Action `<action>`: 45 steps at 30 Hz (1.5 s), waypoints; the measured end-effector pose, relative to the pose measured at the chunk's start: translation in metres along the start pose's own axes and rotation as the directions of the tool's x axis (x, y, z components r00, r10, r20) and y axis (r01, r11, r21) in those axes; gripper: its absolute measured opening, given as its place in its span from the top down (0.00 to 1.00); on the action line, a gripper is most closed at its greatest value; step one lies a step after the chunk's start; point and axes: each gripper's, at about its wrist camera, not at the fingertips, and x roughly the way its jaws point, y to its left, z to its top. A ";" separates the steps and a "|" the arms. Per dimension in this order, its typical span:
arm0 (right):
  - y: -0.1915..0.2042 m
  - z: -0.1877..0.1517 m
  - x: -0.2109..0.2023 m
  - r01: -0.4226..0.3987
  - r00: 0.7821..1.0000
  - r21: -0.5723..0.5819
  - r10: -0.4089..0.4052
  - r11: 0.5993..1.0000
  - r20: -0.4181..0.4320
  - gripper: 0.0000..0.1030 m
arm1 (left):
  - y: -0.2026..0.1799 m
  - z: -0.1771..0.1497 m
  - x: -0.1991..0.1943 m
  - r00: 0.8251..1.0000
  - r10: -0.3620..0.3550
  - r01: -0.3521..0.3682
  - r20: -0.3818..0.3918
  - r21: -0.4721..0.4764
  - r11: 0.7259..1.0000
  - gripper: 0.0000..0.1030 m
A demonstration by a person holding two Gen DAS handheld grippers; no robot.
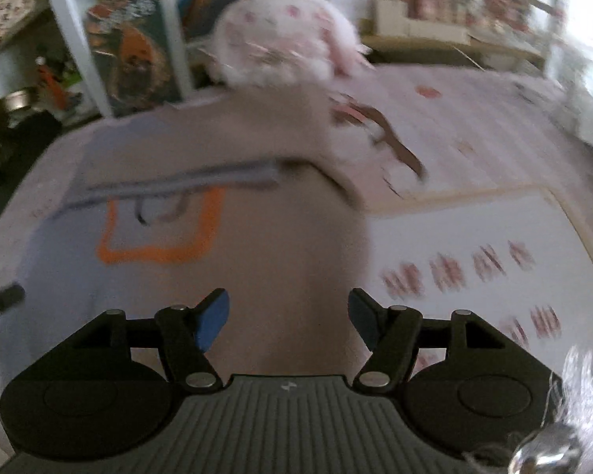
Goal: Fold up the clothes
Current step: 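Open the right tool, laying the beige sleeve on the body, then pinch the beige body edge with the right tool while the left tool pinches the lavender edge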
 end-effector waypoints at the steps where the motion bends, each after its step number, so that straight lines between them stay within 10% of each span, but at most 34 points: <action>1: -0.006 -0.007 -0.003 0.010 1.000 0.018 -0.009 1.000 -0.007 0.37 | -0.001 0.000 0.000 1.000 0.002 -0.002 -0.001 0.001 1.000 0.13; 18: -0.036 -0.050 -0.026 -0.059 0.996 0.030 0.061 0.998 -0.072 0.52 | 0.009 -0.024 -0.018 0.987 0.130 -0.138 -0.096 -0.085 0.987 0.16; 31: -0.036 -0.048 -0.022 -0.114 0.992 0.012 0.114 0.993 -0.060 0.91 | 0.024 -0.033 -0.010 0.978 0.063 -0.113 -0.200 -0.246 0.963 0.92; 40: -0.031 -0.036 -0.041 -0.225 0.974 0.070 0.226 0.972 -0.001 0.90 | 0.014 -0.024 -0.018 0.982 0.076 -0.112 -0.174 -0.207 0.972 0.83; 45: -0.031 -0.038 -0.029 -0.213 0.975 0.101 0.218 0.972 -0.044 0.74 | 0.024 -0.033 -0.013 0.975 0.052 -0.102 -0.215 -0.229 0.968 0.75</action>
